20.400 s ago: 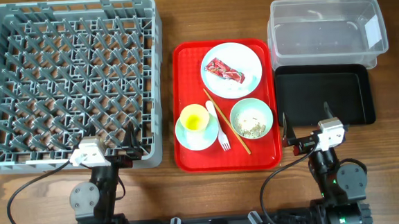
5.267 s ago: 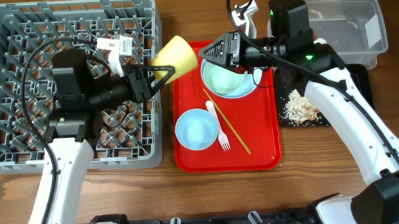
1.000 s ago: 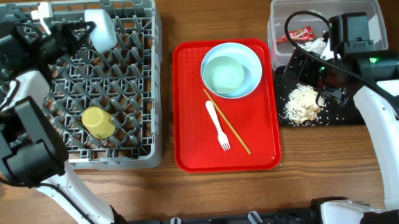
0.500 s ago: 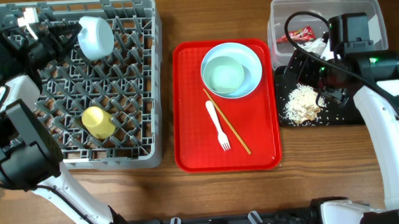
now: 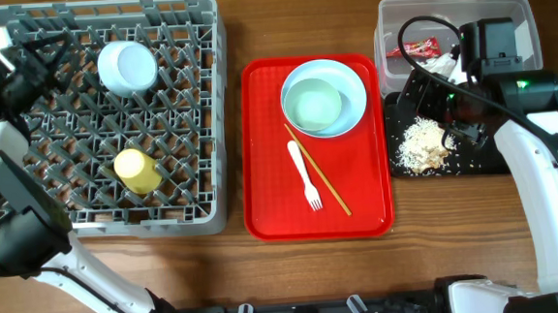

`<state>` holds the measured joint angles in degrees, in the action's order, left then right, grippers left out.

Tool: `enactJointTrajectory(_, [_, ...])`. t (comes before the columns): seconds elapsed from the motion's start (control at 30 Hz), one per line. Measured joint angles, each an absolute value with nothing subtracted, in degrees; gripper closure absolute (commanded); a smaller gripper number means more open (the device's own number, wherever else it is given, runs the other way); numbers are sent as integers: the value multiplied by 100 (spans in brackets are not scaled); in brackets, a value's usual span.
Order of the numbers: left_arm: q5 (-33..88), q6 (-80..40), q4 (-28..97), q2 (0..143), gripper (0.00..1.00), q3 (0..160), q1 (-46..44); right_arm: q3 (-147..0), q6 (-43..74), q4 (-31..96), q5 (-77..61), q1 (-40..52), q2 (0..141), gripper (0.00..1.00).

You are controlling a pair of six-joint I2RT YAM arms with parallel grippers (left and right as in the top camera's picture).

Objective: Sort waste into correct bins and load items into the dishwasher rack
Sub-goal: 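Place the light-blue saucer upright in the back of the rack, then reach the left gripper to the green bowl on the red tray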

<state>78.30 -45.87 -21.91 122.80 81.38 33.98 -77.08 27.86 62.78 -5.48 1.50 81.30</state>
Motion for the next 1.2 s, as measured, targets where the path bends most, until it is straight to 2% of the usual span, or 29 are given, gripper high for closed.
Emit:
enactJointTrajectory(0.27, [7743, -4797, -1949, 12011, 1, 8138, 3111, -7708, 2790, 6361, -462, 150, 8130, 1])
enactJointTrajectory(0.67, [6779, -4755, -1463, 11330, 1, 8138, 967, -7708, 2810, 6781, -12, -148, 8130, 0])
enactJointTrajectory(0.83, [5695, -3920, 80, 11153, 0, 8154, 242, -7708, 2676, 6971, 30, -611, 8130, 0])
enactJointTrajectory(1.03, [3712, -2569, 2115, 10210, 0, 8237, -705, -7708, 2523, 7011, 30, -919, 8130, 0])
enactJointTrajectory(1.2, [2528, -2158, 3468, 10018, 0, 8353, -1809, -7708, 2521, 7011, 30, -998, 8130, 0])
